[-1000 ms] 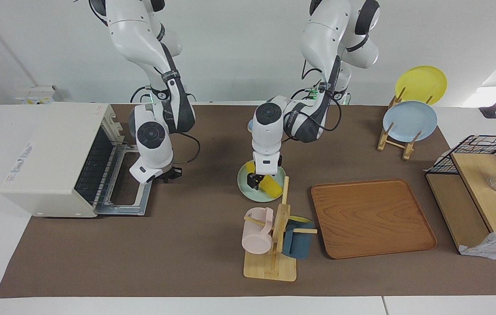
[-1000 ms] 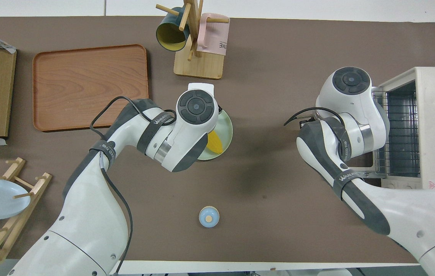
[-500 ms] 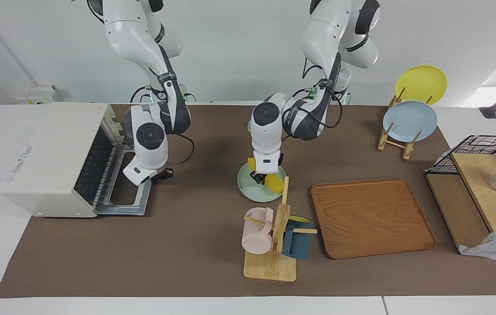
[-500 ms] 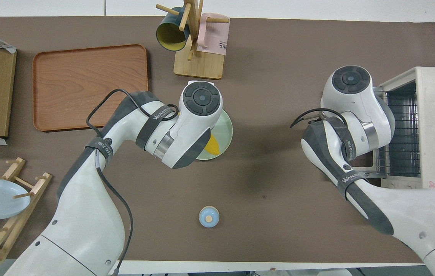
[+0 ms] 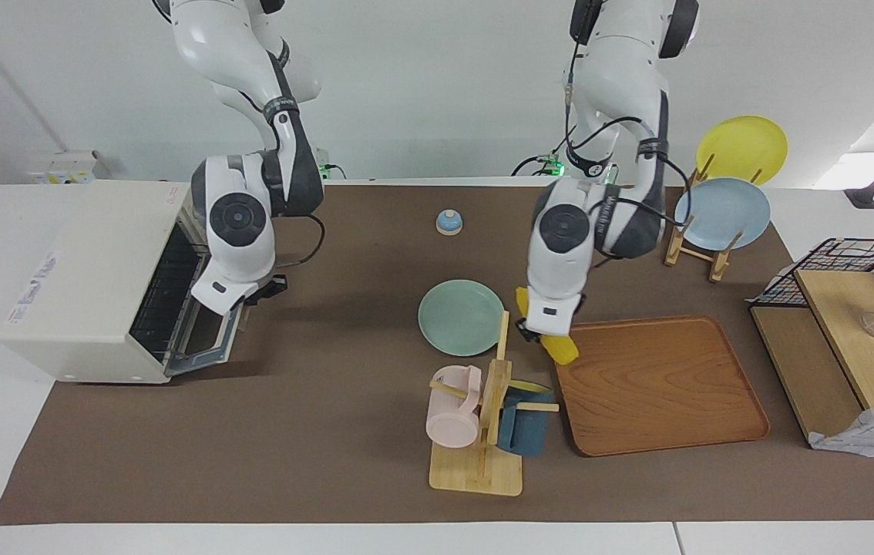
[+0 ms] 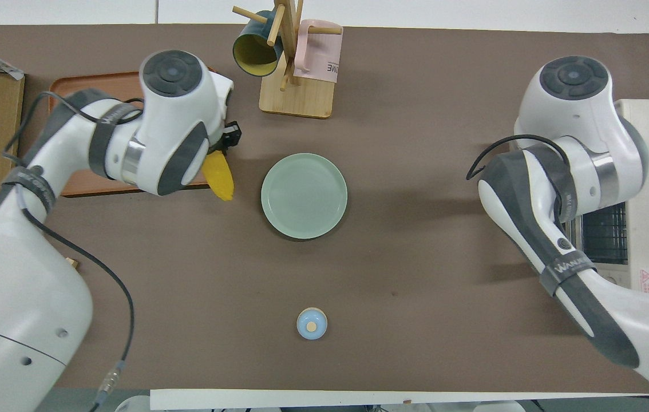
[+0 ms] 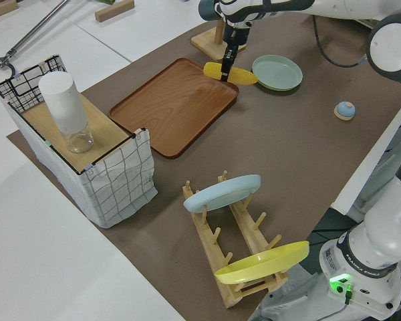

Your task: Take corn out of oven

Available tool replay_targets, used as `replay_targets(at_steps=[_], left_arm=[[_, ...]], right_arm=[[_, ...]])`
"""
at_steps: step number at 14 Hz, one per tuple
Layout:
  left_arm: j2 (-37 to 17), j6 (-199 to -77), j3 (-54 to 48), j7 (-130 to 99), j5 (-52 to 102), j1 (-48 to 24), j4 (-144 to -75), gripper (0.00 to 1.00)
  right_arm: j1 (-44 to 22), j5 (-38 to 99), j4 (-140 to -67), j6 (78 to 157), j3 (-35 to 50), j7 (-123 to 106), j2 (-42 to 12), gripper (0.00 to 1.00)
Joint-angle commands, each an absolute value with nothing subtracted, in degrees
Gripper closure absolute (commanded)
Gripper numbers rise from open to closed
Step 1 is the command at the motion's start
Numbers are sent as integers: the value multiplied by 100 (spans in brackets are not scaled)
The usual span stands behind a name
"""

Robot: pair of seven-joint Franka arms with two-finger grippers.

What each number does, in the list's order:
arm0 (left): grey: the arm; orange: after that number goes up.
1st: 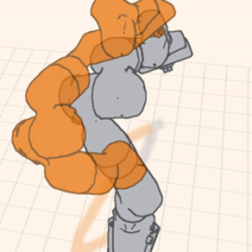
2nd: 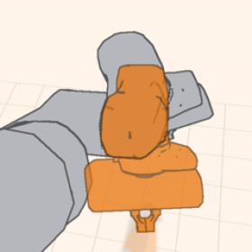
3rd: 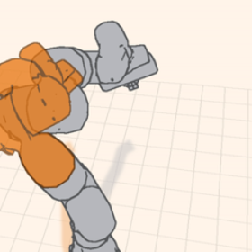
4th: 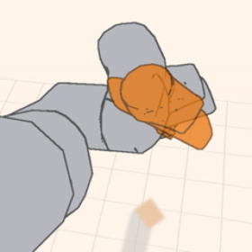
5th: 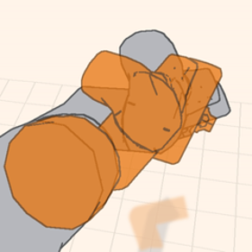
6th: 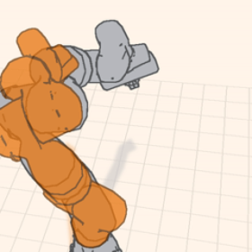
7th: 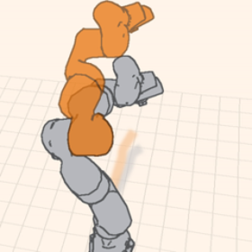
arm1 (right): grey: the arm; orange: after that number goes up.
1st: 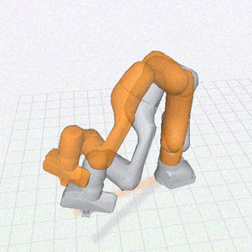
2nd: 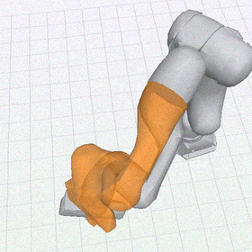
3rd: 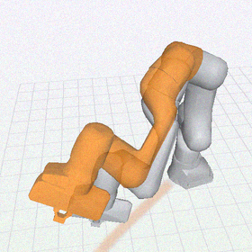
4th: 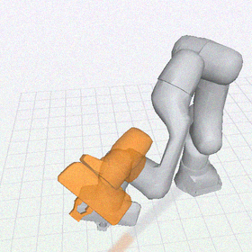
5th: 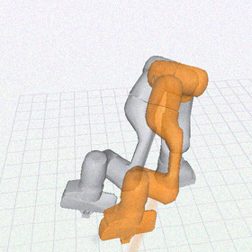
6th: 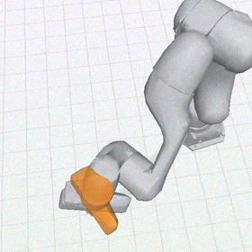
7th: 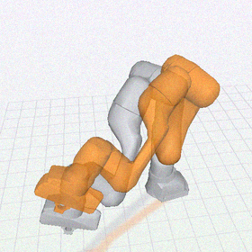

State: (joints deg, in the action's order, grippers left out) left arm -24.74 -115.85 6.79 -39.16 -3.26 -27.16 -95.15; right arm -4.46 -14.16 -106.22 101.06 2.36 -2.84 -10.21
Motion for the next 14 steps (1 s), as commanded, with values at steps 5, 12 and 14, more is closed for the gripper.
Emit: replay_targets(at_steps=[5, 12, 14], left_arm=[[-2628, -12779, 606, -1426, -272, -1548, -9659, 84], [-1998, -12211, 615, -1345, -264, -1608, -9712, 0], [-1462, -11080, 615, -1266, -316, -1608, -9598, 0]], right_arm=[[325, -1688, -10696, 9985, 149, -1204, -669, 97], [527, -451, -10416, 9713, 123, -1160, 51, 0], [519, -247, -9856, 9354, 123, -1125, 106, 0]])
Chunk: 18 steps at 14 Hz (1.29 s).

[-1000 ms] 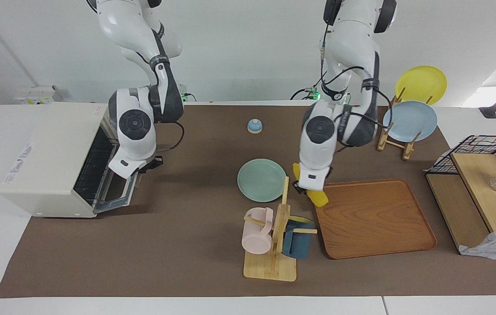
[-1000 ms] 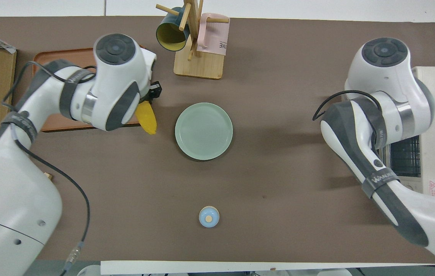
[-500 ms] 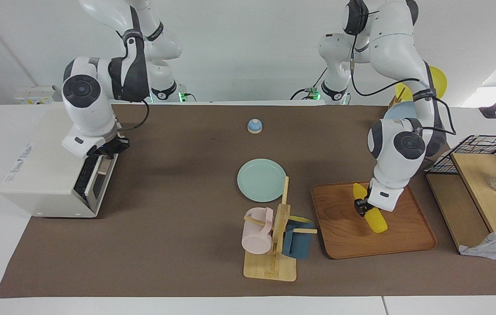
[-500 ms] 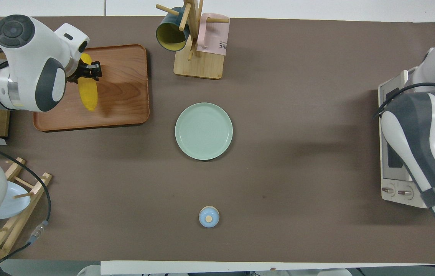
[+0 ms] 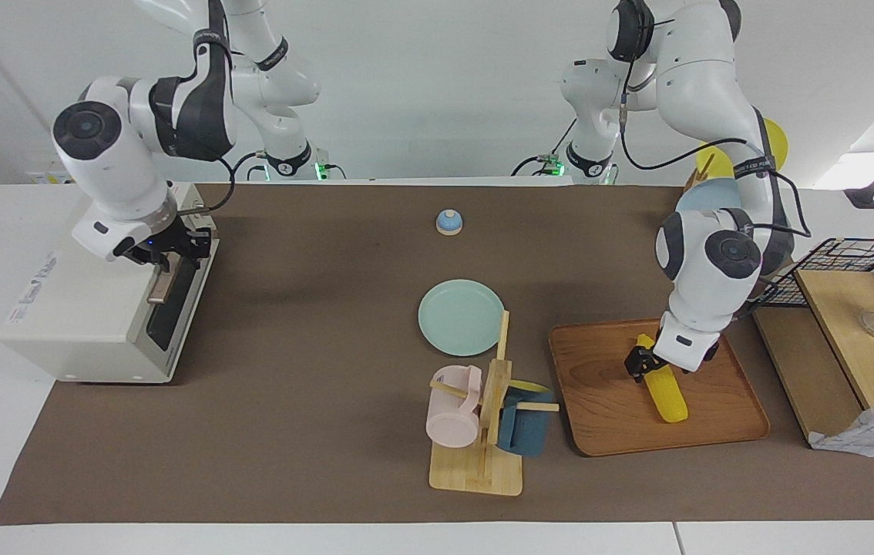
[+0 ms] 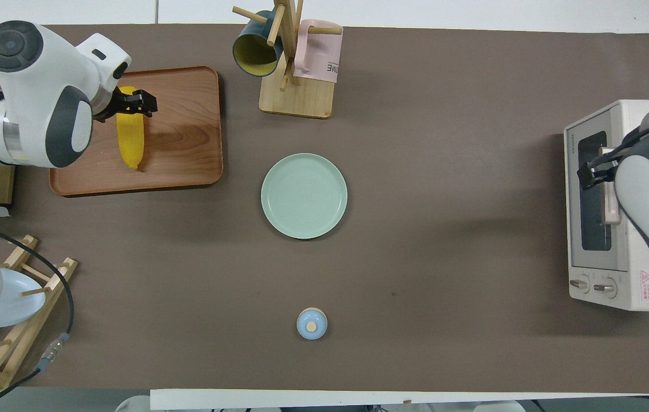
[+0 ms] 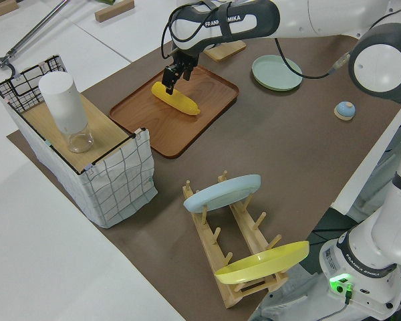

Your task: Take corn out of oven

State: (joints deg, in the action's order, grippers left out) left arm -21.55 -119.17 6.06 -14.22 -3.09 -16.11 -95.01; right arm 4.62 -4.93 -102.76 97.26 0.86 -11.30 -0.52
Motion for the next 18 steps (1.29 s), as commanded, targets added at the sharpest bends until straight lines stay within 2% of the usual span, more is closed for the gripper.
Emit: replay_targets(at_steps=[1, 4, 7, 12, 15, 18], left_arm=[[-1224, -10387, 615, -1248, -325, -1600, -9450, 0], [-477, -9267, 641, -714, -290, -1521, -9316, 0], [87, -8623, 659, -266, -273, -1248, -9308, 0], [123, -8596, 650, -158, -272, -1099, -9334, 0], [210, -8622, 650, -219, -272, -1099, -9412, 0], [211, -8648, 659, -220, -272, -1099, -9413, 0]], right_arm=[[536, -107, -9391, 9056, 123, -1108, 36, 0], [589, 9, -8423, 8221, 106, -1064, -35, 0], [642, -122, -8130, 7910, 105, -863, -35, 0], [624, -167, -8297, 7708, 149, -510, 79, 0], [99, -158, -8446, 7743, -297, -501, 263, 0], [44, -167, -8622, 7796, -387, -510, 387, 0]])
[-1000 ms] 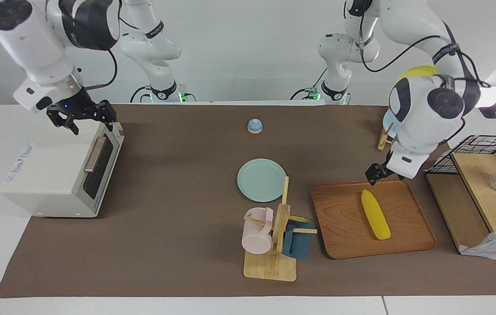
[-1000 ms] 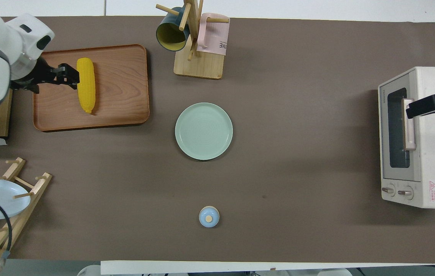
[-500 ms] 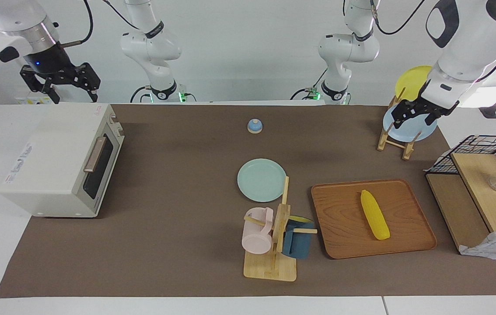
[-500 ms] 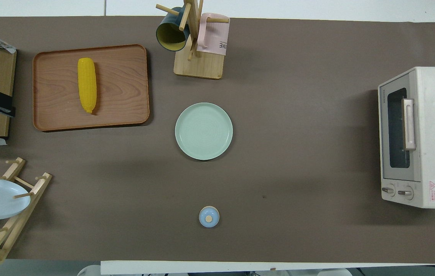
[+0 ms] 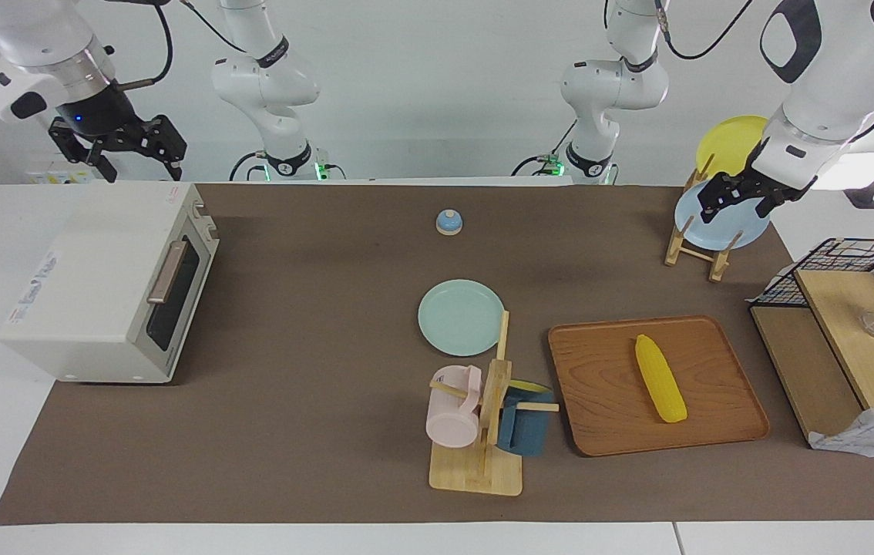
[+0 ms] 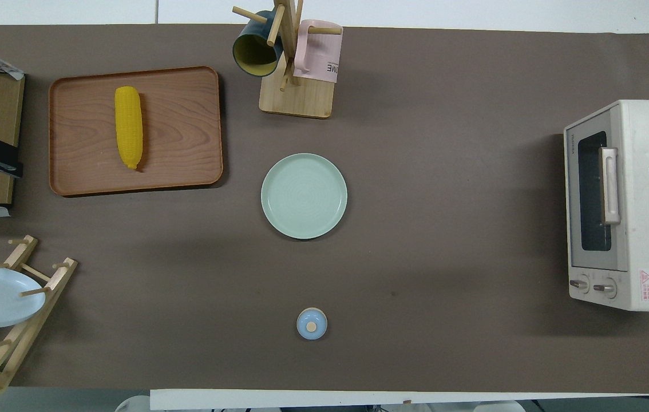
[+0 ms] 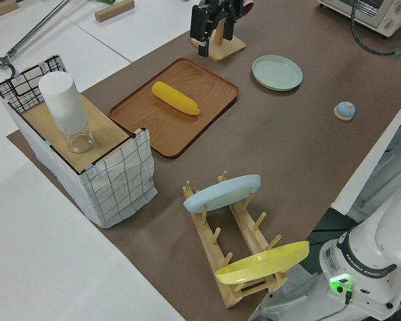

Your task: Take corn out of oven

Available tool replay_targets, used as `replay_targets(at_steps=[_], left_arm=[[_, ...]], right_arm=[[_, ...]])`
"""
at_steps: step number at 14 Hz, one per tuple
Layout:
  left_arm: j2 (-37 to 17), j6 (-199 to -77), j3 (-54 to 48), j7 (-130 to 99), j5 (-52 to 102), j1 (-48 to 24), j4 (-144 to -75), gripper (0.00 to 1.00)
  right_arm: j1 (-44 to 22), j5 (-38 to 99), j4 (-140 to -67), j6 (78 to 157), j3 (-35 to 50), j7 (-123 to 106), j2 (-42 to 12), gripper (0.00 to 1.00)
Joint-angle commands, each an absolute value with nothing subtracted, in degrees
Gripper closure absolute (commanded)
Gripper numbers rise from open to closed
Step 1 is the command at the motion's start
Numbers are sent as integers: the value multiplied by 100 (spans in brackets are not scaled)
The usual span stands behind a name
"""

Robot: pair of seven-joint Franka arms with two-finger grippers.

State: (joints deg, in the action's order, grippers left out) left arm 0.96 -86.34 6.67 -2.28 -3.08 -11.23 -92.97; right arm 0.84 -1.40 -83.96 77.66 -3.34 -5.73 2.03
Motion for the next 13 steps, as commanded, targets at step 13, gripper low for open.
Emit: replay_targets(at_steps=[13], left_arm=[[211, -8648, 659, -220, -272, -1090, -9413, 0]], right_arm=[[97, -176, -8613, 7796, -387, -510, 272, 0]])
